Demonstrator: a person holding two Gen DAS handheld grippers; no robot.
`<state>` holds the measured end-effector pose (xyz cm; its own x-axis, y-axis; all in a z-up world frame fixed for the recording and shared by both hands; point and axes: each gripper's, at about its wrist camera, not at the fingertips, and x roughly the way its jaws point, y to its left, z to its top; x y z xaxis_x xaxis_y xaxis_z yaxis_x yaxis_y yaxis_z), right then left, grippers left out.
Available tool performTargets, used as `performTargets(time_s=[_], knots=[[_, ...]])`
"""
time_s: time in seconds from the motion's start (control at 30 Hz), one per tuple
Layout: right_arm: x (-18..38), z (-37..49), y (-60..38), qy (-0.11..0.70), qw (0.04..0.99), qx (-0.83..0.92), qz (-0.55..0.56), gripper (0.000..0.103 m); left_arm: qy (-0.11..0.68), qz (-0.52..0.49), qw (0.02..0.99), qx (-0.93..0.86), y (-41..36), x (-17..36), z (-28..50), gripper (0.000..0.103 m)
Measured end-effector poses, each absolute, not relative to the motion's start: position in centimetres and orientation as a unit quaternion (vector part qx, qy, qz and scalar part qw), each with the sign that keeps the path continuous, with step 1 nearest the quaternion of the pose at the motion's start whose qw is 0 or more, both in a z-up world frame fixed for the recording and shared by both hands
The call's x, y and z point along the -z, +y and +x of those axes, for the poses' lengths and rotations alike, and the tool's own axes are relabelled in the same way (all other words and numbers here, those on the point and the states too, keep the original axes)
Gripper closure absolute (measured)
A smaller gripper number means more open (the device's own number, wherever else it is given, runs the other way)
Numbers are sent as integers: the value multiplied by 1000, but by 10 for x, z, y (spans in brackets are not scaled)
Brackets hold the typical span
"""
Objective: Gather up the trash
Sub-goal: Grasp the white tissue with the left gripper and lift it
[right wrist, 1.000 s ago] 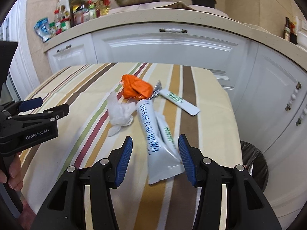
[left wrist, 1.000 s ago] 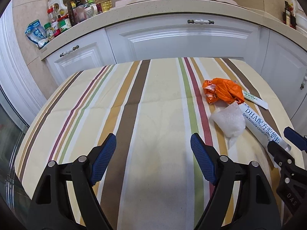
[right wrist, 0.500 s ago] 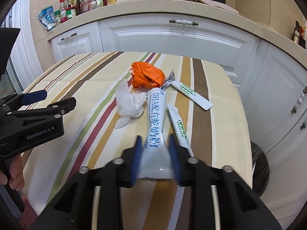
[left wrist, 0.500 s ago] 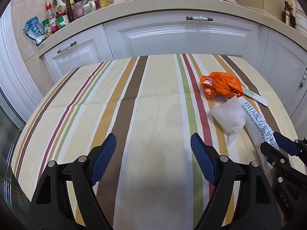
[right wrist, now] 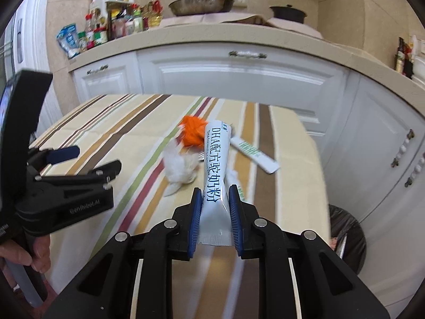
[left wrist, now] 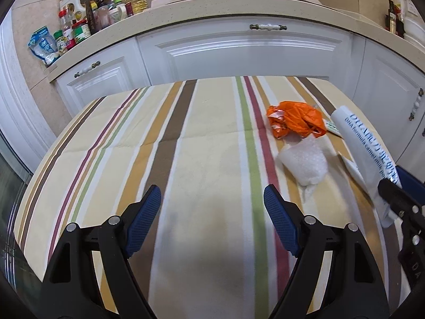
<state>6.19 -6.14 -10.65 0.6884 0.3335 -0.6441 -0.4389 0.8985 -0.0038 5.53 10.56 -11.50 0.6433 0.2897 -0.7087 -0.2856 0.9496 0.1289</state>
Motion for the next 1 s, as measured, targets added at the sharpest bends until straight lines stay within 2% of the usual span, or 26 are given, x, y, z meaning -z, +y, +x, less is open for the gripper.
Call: performTargets(time_s=[0.8,0.83,0.87,1.0], knots=[[122,92,-161,336,936,-98,-25,81,389,38,912,-122,37,131,119,23],[123,93,-163,337,936,-97,-24,81,392,35,911,-120,38,132,120,24],[124,93,-165,337,936,-97,-23,81,395,33,910,-118,39,134,121,30],[126,95,-168,340,936,-95,-19,81,403,32,908,-107,39,140,121,59]])
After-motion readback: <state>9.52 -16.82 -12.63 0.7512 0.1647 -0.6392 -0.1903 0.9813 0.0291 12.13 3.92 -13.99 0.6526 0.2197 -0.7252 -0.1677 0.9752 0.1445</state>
